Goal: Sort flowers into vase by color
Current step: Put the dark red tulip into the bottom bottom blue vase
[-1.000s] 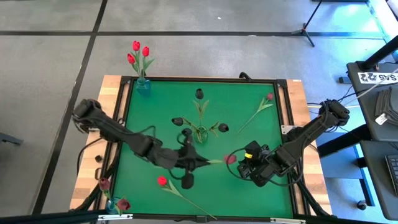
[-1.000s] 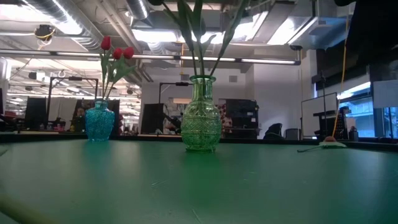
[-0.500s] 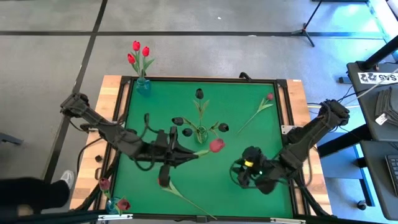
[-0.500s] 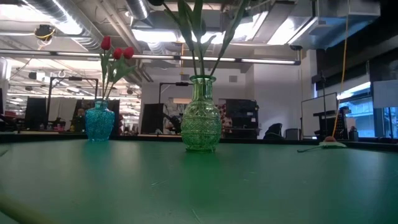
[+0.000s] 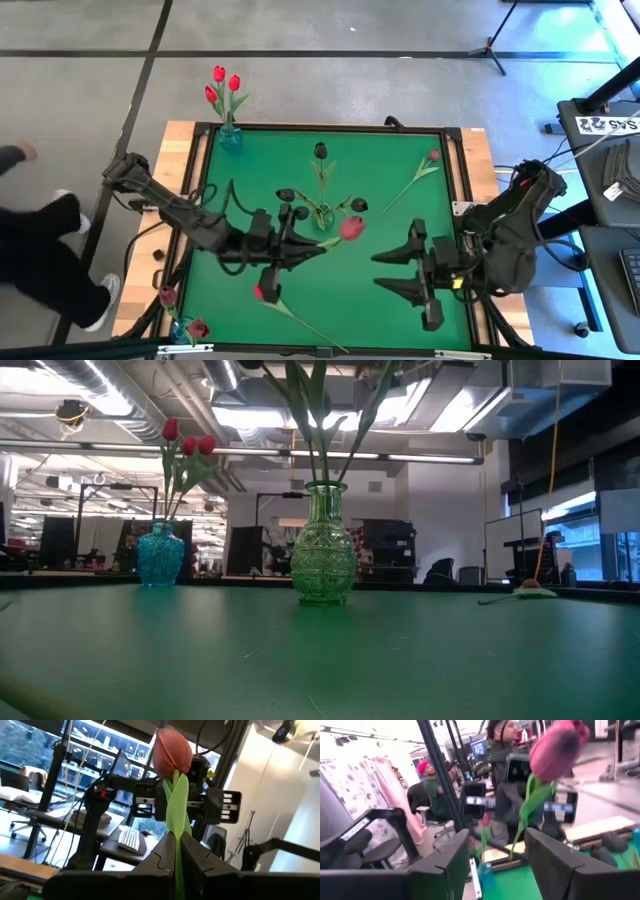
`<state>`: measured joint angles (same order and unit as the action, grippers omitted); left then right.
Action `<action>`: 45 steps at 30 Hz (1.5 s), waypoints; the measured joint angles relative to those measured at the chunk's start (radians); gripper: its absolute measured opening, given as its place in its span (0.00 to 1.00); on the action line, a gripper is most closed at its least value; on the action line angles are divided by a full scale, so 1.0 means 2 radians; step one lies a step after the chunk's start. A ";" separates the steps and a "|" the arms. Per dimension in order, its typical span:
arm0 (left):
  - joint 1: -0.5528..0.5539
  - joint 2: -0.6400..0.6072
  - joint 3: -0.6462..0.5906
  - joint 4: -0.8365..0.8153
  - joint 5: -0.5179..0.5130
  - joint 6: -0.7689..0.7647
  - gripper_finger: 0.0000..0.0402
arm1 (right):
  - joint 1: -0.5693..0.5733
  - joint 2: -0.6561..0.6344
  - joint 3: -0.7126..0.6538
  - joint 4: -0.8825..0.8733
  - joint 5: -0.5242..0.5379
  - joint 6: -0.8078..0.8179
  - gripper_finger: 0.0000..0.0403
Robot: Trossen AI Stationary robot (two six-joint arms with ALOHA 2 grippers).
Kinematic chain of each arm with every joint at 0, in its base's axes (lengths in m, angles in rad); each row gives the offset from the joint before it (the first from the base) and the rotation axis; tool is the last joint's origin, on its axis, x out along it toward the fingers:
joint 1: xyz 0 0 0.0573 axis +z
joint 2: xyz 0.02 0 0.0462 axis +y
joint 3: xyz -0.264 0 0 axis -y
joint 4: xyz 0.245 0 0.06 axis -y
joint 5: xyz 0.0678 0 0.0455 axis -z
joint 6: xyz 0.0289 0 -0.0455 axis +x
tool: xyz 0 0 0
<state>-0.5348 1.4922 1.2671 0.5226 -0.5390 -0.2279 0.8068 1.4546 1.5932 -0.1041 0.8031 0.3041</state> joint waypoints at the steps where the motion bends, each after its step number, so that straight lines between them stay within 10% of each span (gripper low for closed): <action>1: 0.002 0.007 0.000 0.011 0.002 0.000 0.01 | -0.005 0.001 0.000 0.011 -0.001 -0.013 0.47; 19: 0.029 0.036 0.000 0.062 0.007 0.001 0.01 | -0.116 0.021 -0.001 0.065 -0.132 -0.012 0.46; 29: 0.039 0.036 0.000 0.059 0.008 0.002 0.03 | -0.137 0.022 -0.001 0.064 -0.130 -0.026 0.04; 45: 0.068 0.020 0.000 -0.110 0.060 -0.094 0.31 | -0.163 0.009 -0.001 -0.042 -0.168 0.045 0.02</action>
<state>-0.3984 1.5330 1.2671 0.3024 -0.4196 -0.4164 0.4808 1.4723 1.5913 -0.1875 0.4663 0.3935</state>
